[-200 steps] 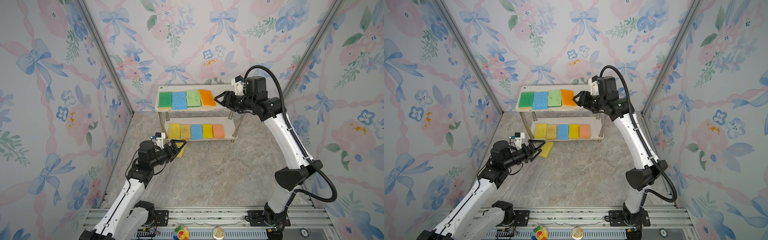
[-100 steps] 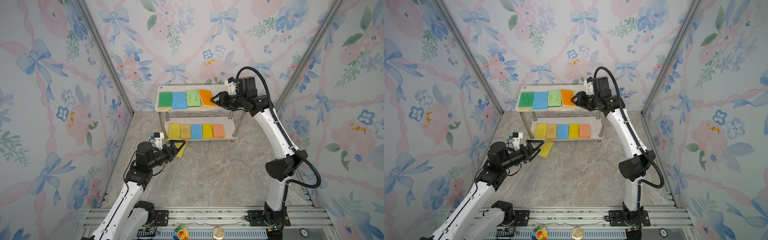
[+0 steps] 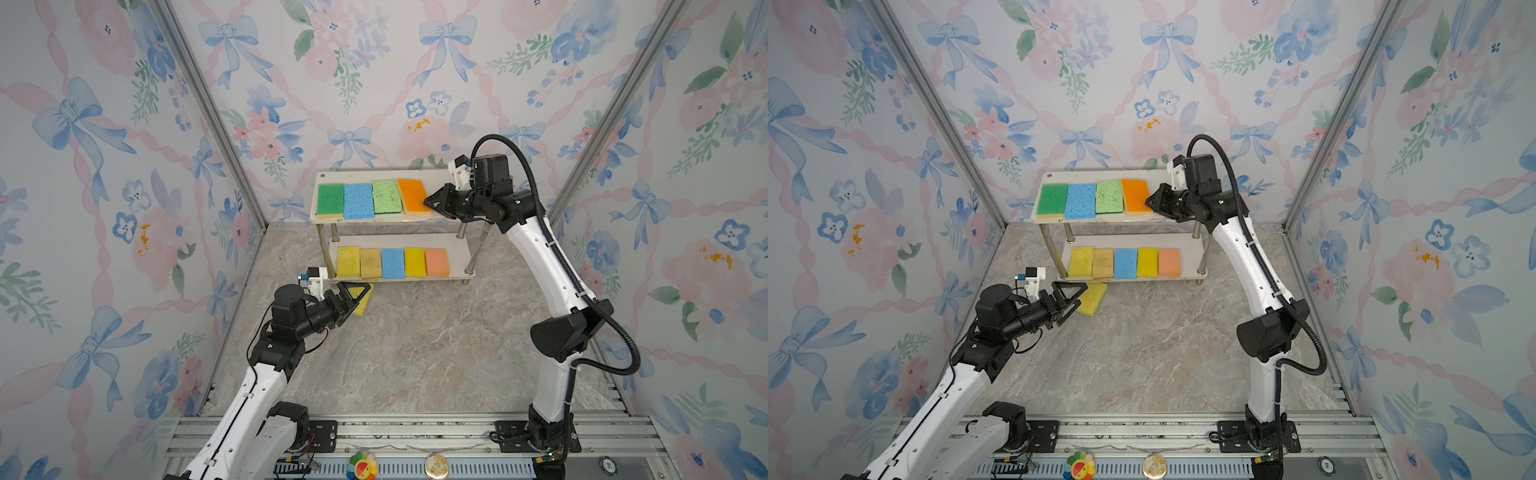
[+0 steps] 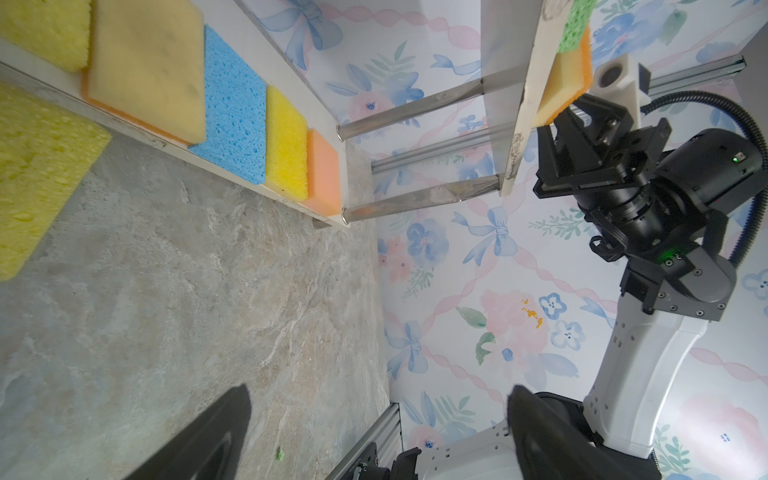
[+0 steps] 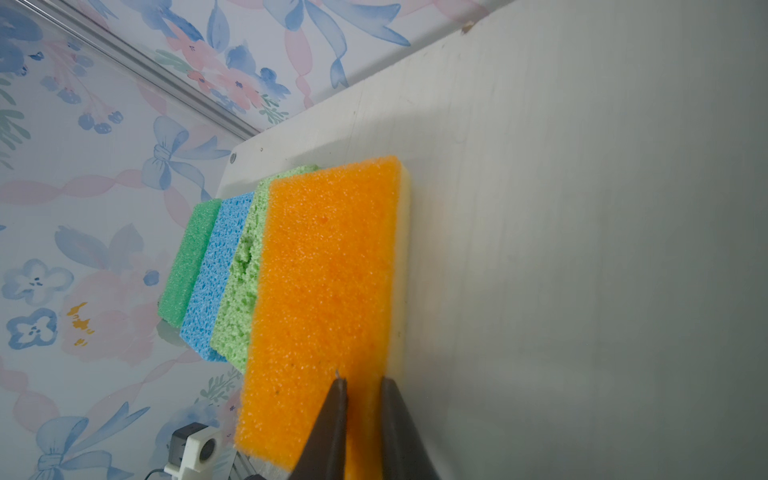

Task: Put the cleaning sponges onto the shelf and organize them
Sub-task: 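Set the orange sponge beside the light green sponge and release it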

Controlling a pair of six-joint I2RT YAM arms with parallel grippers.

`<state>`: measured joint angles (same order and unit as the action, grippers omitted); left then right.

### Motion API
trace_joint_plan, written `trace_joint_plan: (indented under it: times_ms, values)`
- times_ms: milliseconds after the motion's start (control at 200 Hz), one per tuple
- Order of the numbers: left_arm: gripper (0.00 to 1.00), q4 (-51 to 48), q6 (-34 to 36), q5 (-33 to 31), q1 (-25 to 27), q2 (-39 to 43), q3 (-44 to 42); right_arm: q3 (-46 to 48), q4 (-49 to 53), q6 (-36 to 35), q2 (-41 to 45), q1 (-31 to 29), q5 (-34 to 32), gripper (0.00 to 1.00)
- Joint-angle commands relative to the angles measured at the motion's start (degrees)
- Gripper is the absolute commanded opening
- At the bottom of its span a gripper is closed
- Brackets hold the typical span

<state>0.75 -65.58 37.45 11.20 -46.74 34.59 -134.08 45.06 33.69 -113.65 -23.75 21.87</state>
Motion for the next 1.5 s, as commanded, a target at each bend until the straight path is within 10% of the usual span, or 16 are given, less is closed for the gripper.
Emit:
trace_joint_plan:
  times_ms: [0,605,955,1495]
  values:
    - [0.98,-0.1,0.9,1.2,-0.5,0.6,-0.9,3.5,-1.0,0.8,3.0,-0.2,-4.1,0.13]
    - [0.98,-0.1,1.0,1.0,-0.6,0.5,-1.4,7.5,-7.1,5.5,4.6,-0.7,-0.8,0.11]
    - [0.98,-0.1,1.1,0.8,-0.7,0.5,-1.4,4.4,-5.3,4.5,2.8,-1.6,0.5,0.52]
    - [0.98,-0.1,1.7,0.4,-0.7,0.0,-1.2,2.2,-4.2,3.8,1.9,-2.4,1.6,0.55]
